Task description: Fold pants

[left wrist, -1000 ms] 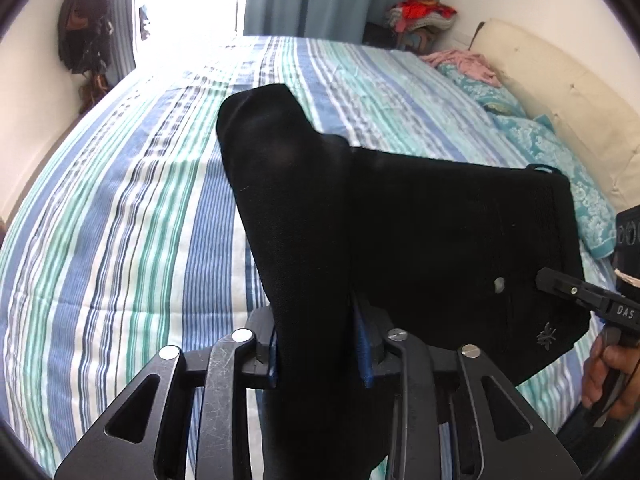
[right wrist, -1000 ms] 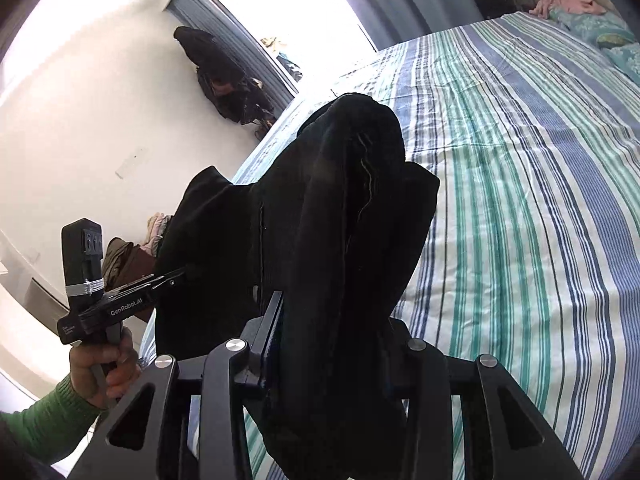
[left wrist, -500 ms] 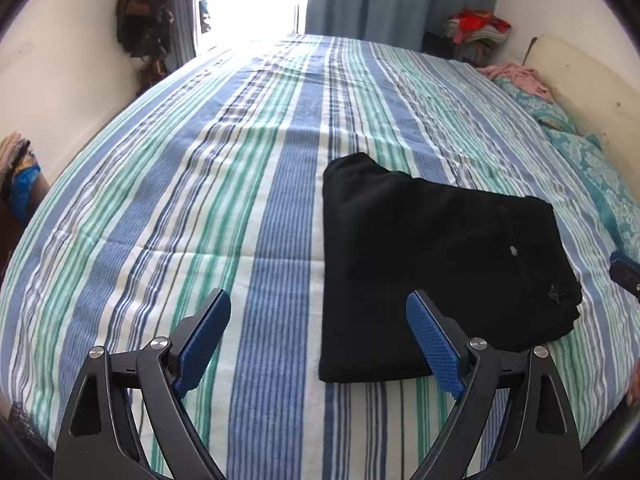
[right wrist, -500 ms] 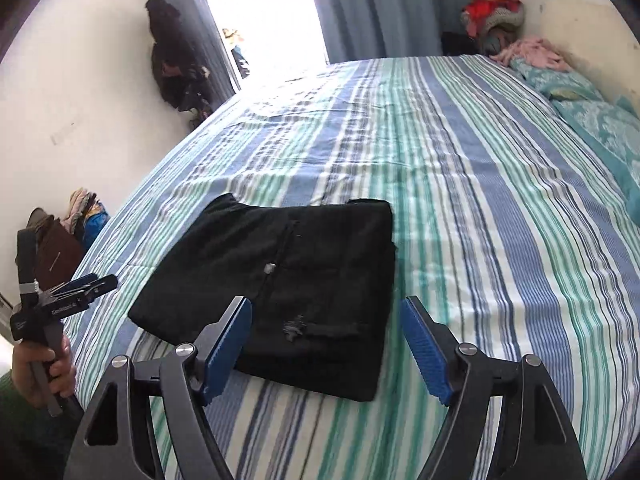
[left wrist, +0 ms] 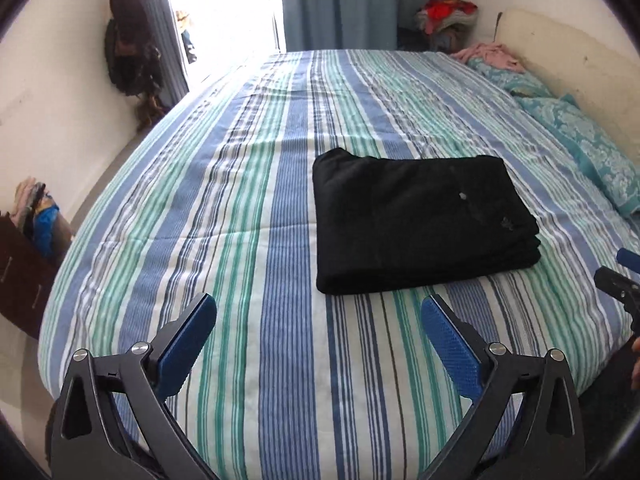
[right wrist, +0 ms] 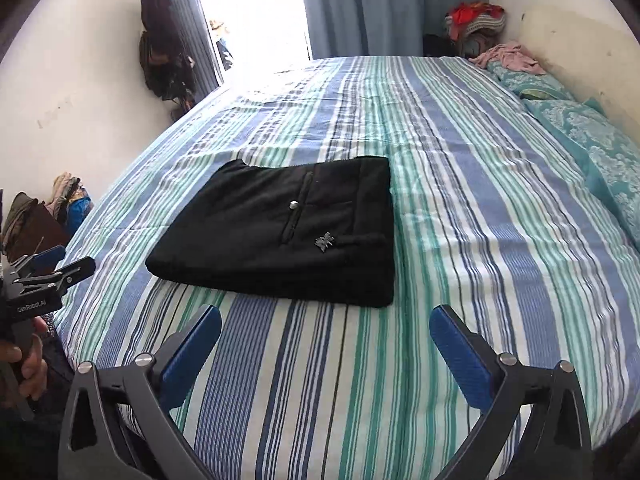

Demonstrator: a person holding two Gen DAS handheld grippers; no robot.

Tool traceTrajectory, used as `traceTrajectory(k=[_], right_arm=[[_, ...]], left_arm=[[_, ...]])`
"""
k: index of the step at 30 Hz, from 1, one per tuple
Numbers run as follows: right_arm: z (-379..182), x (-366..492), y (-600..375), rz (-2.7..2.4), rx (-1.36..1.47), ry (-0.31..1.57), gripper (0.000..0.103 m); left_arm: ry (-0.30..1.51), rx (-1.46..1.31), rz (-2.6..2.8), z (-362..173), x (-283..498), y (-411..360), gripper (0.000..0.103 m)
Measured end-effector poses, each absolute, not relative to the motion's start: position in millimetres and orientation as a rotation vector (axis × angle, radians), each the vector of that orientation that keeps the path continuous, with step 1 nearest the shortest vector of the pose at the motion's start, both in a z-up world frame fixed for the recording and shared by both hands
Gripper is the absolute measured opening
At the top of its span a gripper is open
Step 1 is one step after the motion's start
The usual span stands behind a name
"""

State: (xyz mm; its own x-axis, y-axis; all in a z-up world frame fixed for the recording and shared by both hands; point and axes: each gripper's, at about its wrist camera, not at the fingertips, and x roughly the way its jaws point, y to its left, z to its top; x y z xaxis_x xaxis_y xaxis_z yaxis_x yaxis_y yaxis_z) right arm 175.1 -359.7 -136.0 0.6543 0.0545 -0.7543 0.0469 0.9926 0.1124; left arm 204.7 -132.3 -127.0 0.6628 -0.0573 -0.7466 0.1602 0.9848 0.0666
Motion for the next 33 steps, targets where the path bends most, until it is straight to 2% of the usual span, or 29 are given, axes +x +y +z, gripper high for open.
traceTrajectory(k=[6, 13, 19, 22, 33], right_arm=[[-114.7, 122.5, -358.2, -0.141, 0.247, 0.845, 0.103], [-101.7, 109.8, -338.2, -0.131, 0.166, 0.853, 0.103], [-82.7, 101.7, -321.9, -0.130, 0.128, 0.841, 0.103], [-73.5, 96.2, -314.6, -0.151, 0.097, 0.837, 0.103], [-68.3, 80.4, -300.7, -0.166, 0.071, 0.861, 0.103]], left_arm=[[0.845, 0.151, -0.104, -109.3, 180.3, -147.0, 0.102], [0.809, 0.240, 0.004, -98.6, 169.2, -150.7, 0.102], [0.856, 0.262, 0.016, -99.7, 158.6, -154.8, 0.102], [0.899, 0.219, -0.070, -97.9, 153.6, -155.9, 0.102], [0.861, 0.165, -0.097, -82.8, 143.0, -149.3, 0.102]])
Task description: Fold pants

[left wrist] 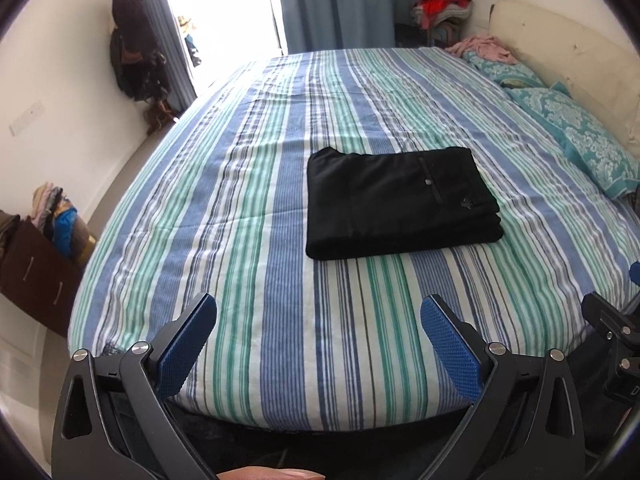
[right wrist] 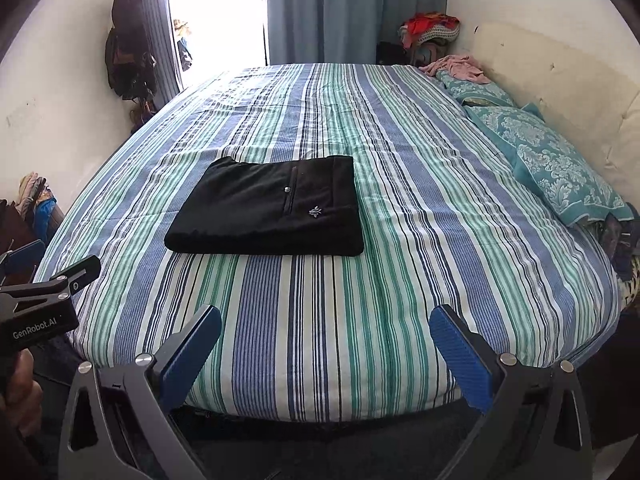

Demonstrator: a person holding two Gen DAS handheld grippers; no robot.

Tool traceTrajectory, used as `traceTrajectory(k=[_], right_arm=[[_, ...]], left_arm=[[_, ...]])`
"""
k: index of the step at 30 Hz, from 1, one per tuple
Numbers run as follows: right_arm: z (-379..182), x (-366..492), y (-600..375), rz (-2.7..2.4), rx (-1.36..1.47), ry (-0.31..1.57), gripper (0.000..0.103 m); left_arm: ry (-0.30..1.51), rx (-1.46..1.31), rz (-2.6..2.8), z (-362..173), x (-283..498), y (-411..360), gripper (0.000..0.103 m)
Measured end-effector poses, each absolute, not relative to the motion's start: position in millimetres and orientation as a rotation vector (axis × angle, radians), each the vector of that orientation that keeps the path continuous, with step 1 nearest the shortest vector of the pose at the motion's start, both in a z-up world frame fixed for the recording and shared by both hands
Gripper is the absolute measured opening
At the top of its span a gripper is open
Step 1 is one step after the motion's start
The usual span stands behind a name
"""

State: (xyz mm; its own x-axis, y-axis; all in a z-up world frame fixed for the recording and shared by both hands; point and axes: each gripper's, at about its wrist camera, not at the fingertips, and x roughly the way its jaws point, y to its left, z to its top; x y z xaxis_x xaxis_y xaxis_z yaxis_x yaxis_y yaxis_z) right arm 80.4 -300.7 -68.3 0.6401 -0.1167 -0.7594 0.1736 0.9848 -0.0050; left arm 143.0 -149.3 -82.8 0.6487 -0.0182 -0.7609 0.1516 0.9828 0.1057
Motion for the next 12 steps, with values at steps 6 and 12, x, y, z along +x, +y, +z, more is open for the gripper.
traceTrajectory(k=[6, 12], right_arm=[[-69.8, 81.1, -299.7, -0.162, 0.071, 0.871, 0.103], [-70.4, 83.9, -297.1, -0.150, 0.081, 0.871, 0.103]], left_arm=[[0.890, 0.148, -0.133, -86.8, 142.1, -151.3, 0.102], [0.877, 0.132, -0.113, -89.2, 140.9, -149.1, 0.102]])
